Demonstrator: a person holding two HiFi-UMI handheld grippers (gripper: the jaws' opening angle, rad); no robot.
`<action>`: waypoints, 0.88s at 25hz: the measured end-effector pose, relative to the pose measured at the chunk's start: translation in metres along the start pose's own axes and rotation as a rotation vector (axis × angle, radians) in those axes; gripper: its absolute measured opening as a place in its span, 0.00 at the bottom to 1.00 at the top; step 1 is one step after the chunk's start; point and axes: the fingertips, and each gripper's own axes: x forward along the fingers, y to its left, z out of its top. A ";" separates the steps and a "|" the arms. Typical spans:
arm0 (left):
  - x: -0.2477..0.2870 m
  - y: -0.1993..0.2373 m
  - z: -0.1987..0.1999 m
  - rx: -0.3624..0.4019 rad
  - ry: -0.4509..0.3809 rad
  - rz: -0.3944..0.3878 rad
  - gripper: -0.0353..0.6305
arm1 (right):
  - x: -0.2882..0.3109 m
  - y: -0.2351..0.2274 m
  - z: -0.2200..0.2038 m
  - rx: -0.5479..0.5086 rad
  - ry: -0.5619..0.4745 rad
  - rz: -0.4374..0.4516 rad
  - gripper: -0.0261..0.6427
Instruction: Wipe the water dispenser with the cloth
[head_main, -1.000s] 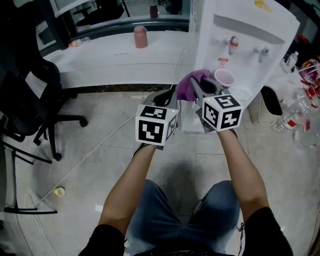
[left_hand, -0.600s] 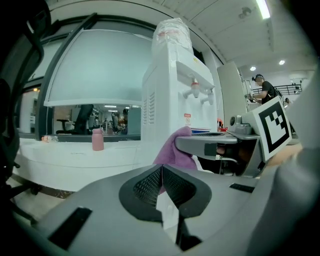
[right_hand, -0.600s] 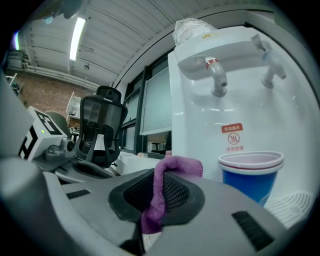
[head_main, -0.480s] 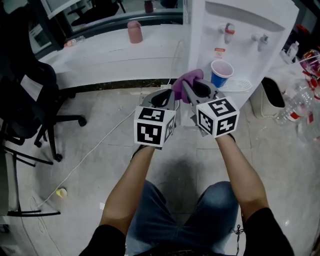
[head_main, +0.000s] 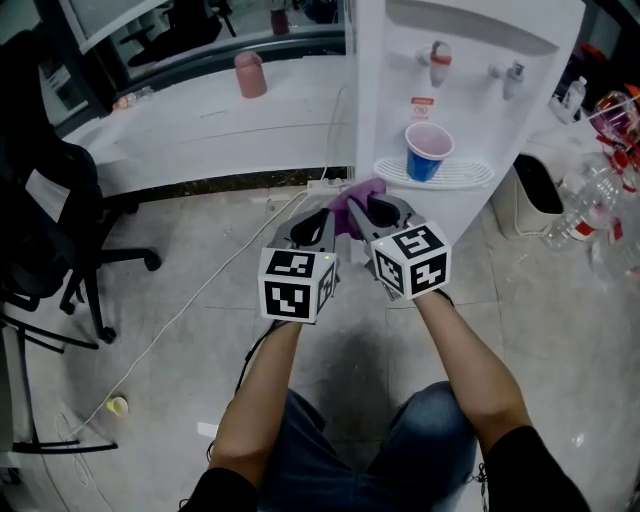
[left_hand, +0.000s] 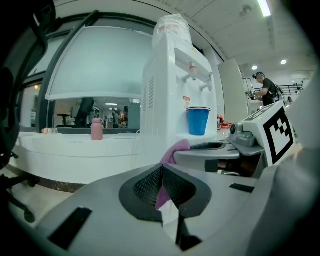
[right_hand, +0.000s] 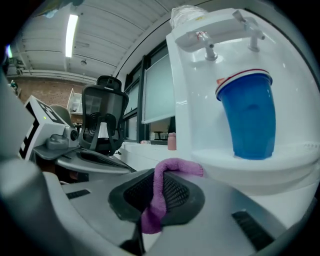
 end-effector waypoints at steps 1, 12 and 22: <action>0.001 -0.003 -0.001 0.000 -0.004 -0.003 0.09 | -0.002 -0.003 -0.002 -0.002 0.002 -0.008 0.09; 0.014 -0.035 -0.004 0.000 -0.027 -0.074 0.09 | -0.031 -0.037 -0.014 -0.029 0.019 -0.106 0.09; 0.022 -0.053 -0.006 -0.015 -0.030 -0.106 0.09 | -0.075 -0.096 -0.028 0.022 0.033 -0.247 0.09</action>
